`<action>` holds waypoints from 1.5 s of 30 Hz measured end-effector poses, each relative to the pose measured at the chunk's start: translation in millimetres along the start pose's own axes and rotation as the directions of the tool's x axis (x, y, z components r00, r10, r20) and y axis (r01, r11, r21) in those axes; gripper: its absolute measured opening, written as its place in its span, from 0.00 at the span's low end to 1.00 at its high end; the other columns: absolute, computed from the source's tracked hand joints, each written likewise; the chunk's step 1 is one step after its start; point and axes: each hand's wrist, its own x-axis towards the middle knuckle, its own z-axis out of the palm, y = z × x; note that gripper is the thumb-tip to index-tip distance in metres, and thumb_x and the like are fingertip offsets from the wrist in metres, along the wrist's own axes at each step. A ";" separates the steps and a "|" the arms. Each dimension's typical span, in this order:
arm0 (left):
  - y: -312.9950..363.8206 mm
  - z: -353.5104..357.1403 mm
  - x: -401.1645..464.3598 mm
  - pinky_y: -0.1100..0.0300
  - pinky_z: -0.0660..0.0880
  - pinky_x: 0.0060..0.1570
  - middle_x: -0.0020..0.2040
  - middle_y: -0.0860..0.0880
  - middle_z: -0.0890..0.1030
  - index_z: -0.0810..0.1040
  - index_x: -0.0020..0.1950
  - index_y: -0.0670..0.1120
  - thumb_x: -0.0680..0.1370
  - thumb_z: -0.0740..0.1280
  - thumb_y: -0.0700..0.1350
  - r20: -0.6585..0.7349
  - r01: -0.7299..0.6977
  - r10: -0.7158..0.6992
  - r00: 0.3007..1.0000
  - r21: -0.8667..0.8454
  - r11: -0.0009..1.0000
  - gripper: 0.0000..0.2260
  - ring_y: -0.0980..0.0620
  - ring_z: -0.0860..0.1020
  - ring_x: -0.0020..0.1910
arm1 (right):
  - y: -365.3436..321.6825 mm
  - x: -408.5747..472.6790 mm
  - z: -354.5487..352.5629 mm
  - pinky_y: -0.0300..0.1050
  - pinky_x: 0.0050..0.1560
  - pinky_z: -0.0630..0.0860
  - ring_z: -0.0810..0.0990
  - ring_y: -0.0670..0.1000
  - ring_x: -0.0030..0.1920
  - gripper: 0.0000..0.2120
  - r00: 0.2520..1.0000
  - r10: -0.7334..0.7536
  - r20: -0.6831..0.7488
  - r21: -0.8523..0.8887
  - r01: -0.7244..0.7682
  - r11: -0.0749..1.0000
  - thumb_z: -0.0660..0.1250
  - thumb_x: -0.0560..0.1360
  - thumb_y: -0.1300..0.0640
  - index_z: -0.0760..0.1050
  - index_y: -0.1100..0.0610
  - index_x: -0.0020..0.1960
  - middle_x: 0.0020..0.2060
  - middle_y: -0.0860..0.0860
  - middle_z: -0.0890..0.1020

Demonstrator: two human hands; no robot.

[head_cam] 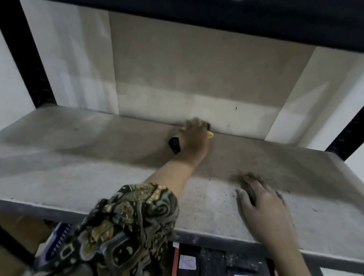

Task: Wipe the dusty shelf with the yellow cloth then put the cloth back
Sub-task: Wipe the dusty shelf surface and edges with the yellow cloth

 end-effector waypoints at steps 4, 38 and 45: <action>-79.1 -11.4 11.5 0.43 0.69 0.59 0.65 0.39 0.71 0.69 0.66 0.40 0.81 0.54 0.43 -0.061 0.212 -0.214 0.975 -0.037 0.976 0.15 0.38 0.70 0.64 | 0.9 0.5 0.0 0.54 0.72 0.59 0.65 0.48 0.71 0.21 1.000 -0.012 -0.002 0.005 0.012 1.000 0.57 0.77 0.46 0.67 0.48 0.68 0.71 0.45 0.68; -266.2 -73.2 -29.6 0.47 0.72 0.52 0.62 0.43 0.74 0.73 0.64 0.47 0.80 0.56 0.48 -0.123 0.332 -0.327 0.937 0.019 0.943 0.14 0.38 0.72 0.59 | -151.1 9.5 46.1 0.48 0.75 0.48 0.50 0.44 0.75 0.25 0.942 -0.274 0.192 0.084 0.263 0.961 0.50 0.79 0.45 0.57 0.51 0.74 0.76 0.46 0.54; -357.9 -112.4 -71.4 0.47 0.74 0.51 0.57 0.38 0.77 0.75 0.60 0.43 0.79 0.57 0.42 -0.271 0.575 -0.526 0.806 0.155 0.803 0.13 0.36 0.75 0.57 | -155.0 9.4 47.0 0.48 0.73 0.55 0.56 0.47 0.74 0.24 0.952 -0.248 0.181 0.101 0.233 0.967 0.52 0.79 0.46 0.58 0.51 0.73 0.75 0.46 0.57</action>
